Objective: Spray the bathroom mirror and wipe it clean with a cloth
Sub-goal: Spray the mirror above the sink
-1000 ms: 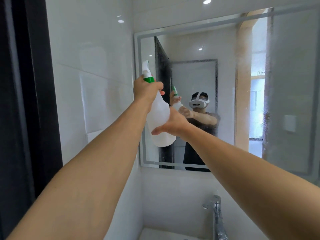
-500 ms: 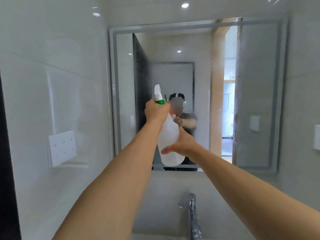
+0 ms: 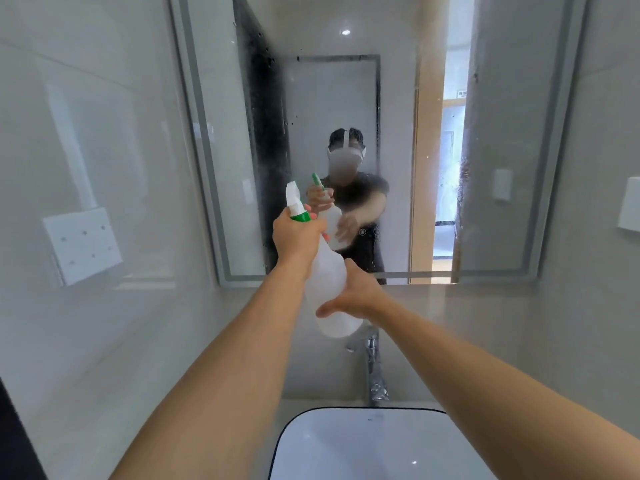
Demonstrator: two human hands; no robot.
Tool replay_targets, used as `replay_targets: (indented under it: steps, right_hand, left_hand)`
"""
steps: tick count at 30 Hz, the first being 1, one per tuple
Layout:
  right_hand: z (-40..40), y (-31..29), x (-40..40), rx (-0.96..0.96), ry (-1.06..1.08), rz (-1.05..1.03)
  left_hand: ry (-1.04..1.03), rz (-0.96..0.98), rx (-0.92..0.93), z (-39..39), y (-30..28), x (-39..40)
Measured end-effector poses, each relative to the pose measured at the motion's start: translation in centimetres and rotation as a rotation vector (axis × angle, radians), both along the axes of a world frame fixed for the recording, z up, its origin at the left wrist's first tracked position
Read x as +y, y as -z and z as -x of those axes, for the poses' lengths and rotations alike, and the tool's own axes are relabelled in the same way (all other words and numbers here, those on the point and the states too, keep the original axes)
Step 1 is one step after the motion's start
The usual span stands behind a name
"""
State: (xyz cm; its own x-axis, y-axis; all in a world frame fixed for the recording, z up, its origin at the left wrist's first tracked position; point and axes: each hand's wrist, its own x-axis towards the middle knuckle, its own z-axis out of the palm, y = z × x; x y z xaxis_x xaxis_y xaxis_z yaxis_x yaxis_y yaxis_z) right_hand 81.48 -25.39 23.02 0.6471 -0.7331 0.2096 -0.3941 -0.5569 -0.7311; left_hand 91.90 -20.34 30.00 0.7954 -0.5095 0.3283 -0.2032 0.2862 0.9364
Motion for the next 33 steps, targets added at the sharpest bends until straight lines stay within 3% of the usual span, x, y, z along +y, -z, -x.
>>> replay_targets:
  steps: [18, 26, 33]
  right_hand:
    - [-4.0, 5.8, 3.0, 0.205, -0.134, -0.015]
    - [-4.8, 6.7, 3.8, 0.202, -0.143, -0.017]
    - [-3.4, 6.6, 2.8, 0.049, -0.035, -0.061]
  left_hand:
    - [-0.121, 0.004, 0.214, -4.0, 7.7, 4.0]
    - [-0.184, -0.025, 0.247, -4.8, 8.5, 4.9]
    - [0.035, -0.059, 0.085, -2.7, 6.0, 3.2]
